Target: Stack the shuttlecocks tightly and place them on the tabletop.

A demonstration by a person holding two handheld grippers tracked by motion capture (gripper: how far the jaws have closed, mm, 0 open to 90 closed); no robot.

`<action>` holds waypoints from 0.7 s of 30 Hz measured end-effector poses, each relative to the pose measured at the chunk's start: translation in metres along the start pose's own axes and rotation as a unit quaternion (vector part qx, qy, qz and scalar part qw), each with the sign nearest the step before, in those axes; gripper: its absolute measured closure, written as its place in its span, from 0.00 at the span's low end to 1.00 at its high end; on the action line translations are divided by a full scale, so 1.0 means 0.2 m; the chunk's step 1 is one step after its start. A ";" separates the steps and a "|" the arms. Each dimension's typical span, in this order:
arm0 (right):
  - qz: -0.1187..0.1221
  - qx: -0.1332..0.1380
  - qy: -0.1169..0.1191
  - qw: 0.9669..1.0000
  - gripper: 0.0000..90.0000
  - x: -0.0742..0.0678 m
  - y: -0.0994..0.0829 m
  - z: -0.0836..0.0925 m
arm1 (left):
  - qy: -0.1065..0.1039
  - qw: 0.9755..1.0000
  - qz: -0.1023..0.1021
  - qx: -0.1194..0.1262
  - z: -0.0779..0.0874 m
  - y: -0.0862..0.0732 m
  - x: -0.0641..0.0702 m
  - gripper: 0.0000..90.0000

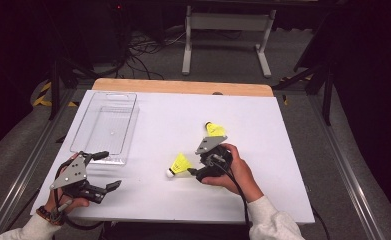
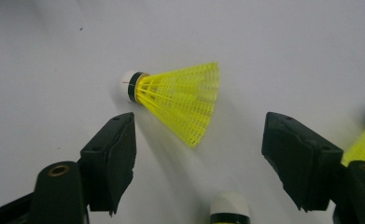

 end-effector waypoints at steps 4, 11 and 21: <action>0.008 -0.044 0.014 0.999 0.30 0.00 0.03 -0.10 | 0.000 1.000 0.004 0.002 0.00 0.00 0.00 0.06; 0.032 -0.083 0.033 0.996 0.42 -0.03 0.07 -0.19 | -0.002 1.000 0.001 -0.001 0.00 0.00 0.00 0.06; 0.061 -0.094 0.044 0.993 0.78 -0.06 0.08 -0.17 | 0.000 1.000 0.002 -0.003 0.01 0.00 0.00 0.06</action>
Point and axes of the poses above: each handheld gripper's, and its own axes: z roughly backward along the jaws, y roughly out of its top, x roughly to its right, the point moved 1 cm from there along -z, roughly forward along the jaws, and after that the axes turned 9 degrees about -y, right-handed, at the moved point
